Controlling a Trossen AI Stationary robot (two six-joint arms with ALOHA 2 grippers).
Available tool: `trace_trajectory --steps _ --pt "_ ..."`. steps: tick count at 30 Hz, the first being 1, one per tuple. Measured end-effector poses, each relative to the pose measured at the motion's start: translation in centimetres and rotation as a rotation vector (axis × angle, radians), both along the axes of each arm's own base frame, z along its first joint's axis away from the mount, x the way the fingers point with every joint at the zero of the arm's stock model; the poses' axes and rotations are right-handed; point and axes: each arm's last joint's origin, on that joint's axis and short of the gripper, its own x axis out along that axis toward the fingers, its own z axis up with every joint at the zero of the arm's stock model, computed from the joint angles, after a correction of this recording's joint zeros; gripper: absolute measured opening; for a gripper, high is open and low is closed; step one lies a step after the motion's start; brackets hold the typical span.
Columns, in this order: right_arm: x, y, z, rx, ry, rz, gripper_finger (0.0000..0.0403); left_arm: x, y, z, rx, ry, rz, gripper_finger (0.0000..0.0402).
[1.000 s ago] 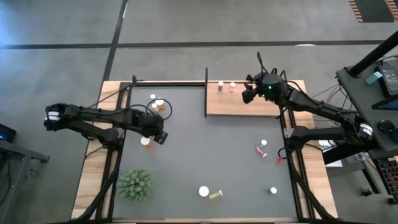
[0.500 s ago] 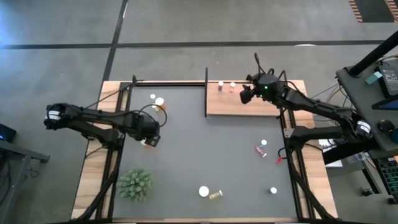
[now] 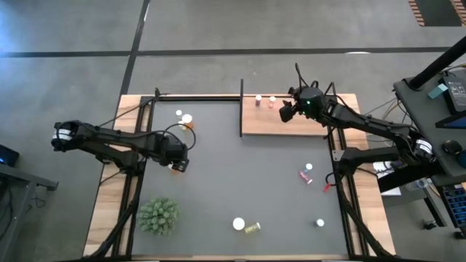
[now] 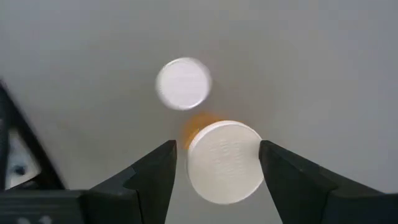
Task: Pick and place medicine bottles onto shelf by color
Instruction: Put the middle orange pill bottle on the shelf
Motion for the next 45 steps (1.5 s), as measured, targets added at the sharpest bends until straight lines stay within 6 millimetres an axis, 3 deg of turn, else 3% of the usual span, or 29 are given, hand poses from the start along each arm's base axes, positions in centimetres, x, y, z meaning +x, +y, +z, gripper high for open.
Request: trace_trajectory --steps 11,18,29,33,38,43,45 --pt "0.0 0.0 -0.1 0.001 0.002 0.000 0.0212 -0.7 0.0 0.0 0.000 0.081 -0.002 0.0196" --pt "0.1 -0.1 -0.2 0.003 0.007 0.000 0.0212 -0.1 0.0 0.7 0.006 0.012 -0.022 0.0169" --pt "0.1 -0.1 -0.2 0.004 0.006 0.000 0.0212 0.0 0.1 1.0 0.026 0.003 -0.043 0.0166" --pt "0.1 -0.1 -0.2 0.004 0.006 0.000 0.0212 0.1 0.3 1.3 0.104 -0.008 -0.039 0.0166" --pt "0.1 -0.1 -0.2 0.004 0.006 0.000 0.0212 1.2 0.5 3.5 0.195 -0.075 -0.099 0.0166" --pt "0.1 -0.1 -0.2 0.004 0.006 0.000 0.0212 2.1 1.6 5.9 0.537 -0.095 -0.153 0.0166" --pt "0.1 -0.1 -0.2 0.003 0.006 0.000 0.0212 2.7 2.4 6.4 0.590 -0.105 -0.156 0.0166"
